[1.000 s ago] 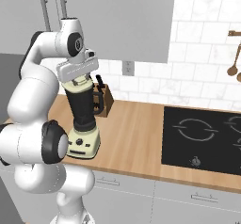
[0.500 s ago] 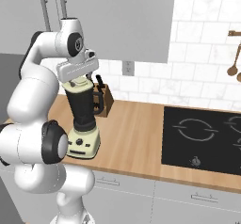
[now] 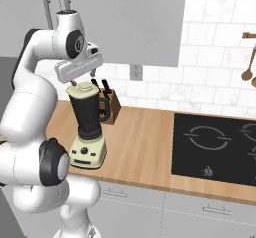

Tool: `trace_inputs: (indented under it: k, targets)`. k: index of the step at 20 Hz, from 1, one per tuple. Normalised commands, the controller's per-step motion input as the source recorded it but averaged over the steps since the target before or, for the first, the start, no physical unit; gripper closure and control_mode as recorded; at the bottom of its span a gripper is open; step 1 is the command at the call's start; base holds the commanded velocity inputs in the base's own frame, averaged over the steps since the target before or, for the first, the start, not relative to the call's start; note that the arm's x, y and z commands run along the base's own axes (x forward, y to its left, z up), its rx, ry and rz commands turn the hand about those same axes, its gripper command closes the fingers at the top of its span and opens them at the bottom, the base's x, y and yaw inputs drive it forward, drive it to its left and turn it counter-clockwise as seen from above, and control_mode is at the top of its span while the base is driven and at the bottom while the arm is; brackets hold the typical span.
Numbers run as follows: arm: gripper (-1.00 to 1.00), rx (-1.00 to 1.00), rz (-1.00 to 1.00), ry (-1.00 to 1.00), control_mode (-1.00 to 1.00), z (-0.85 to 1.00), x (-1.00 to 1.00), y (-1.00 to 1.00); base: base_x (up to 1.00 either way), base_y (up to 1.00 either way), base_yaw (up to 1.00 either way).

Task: Close the lid blender by securely placing the lid on top.

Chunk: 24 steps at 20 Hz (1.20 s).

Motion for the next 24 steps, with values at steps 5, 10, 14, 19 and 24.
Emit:
trace_inputs:
  k: [5,10,14,19,24]
  targets:
    - [-1.0,0.05,0.0,-0.33,-1.0,0.26,-0.7,0.0,0.0,0.0,0.0]
    - [-1.0,0.11,0.0,-0.54,-1.0,0.32,-1.0,-0.24,0.0,0.0,0.0]
    - [-1.0,0.15,0.0,-0.62,-1.0,0.35,-1.0,-0.47,0.0,0.0,0.0]
    - [-1.0,0.1,0.0,-0.57,-1.0,0.18,-1.0,-0.7,0.0,0.0,0.0]
    - [-1.0,0.13,-0.06,-0.41,-1.0,-0.04,-1.0,-0.82,0.0,0.0,0.0]
